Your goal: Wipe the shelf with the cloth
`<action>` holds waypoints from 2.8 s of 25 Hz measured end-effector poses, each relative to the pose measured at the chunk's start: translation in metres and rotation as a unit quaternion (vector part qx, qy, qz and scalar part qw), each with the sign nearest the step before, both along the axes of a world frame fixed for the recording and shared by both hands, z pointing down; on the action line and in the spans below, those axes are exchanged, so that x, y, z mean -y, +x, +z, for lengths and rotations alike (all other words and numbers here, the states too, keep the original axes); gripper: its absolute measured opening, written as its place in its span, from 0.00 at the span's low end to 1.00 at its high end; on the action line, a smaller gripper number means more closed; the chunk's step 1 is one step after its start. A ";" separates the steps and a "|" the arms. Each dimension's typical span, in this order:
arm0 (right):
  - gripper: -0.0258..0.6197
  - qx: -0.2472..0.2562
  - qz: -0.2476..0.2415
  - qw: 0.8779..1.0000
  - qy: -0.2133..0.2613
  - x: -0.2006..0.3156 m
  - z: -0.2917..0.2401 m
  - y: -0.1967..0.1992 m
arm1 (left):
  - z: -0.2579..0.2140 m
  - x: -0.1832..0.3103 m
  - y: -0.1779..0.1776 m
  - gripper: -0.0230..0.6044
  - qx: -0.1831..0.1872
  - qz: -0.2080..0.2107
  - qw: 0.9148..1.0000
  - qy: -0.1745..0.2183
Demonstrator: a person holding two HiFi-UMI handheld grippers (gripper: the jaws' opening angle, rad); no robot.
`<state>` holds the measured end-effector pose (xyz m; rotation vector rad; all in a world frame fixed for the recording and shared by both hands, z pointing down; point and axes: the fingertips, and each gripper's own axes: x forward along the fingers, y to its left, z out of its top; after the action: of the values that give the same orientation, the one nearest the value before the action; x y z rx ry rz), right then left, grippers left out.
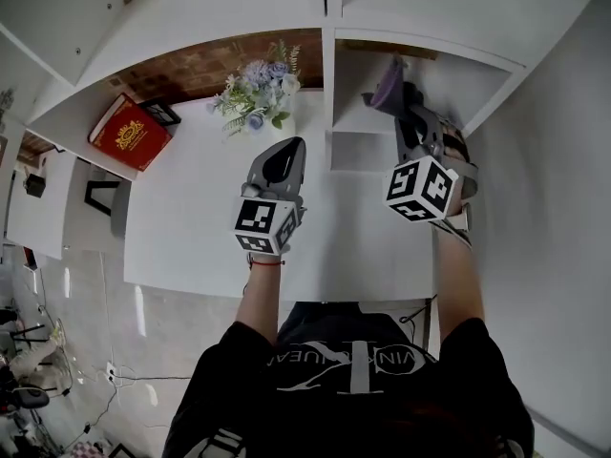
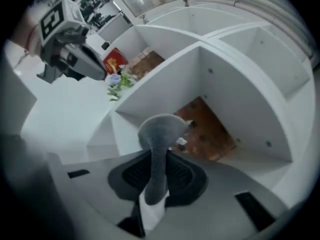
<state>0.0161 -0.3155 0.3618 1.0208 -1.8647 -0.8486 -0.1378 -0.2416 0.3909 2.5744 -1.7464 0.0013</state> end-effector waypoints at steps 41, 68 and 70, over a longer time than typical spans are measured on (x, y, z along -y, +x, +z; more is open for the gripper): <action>0.06 0.122 -0.024 0.960 -0.251 0.031 0.043 -0.073 | 0.012 0.036 -0.016 0.05 0.008 0.022 1.000 -0.007; 0.06 0.120 -0.010 0.960 -0.251 0.110 0.045 -0.093 | 0.003 0.072 -0.012 0.06 0.004 0.010 1.000 -0.002; 0.06 0.118 0.006 0.962 -0.244 0.115 0.044 -0.087 | 0.005 0.071 -0.012 0.05 0.005 0.010 1.000 -0.005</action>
<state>-0.0708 -0.4310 0.4053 0.8410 -2.1204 -0.2347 -0.1500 -0.3123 0.3957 2.5890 -1.7193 0.0242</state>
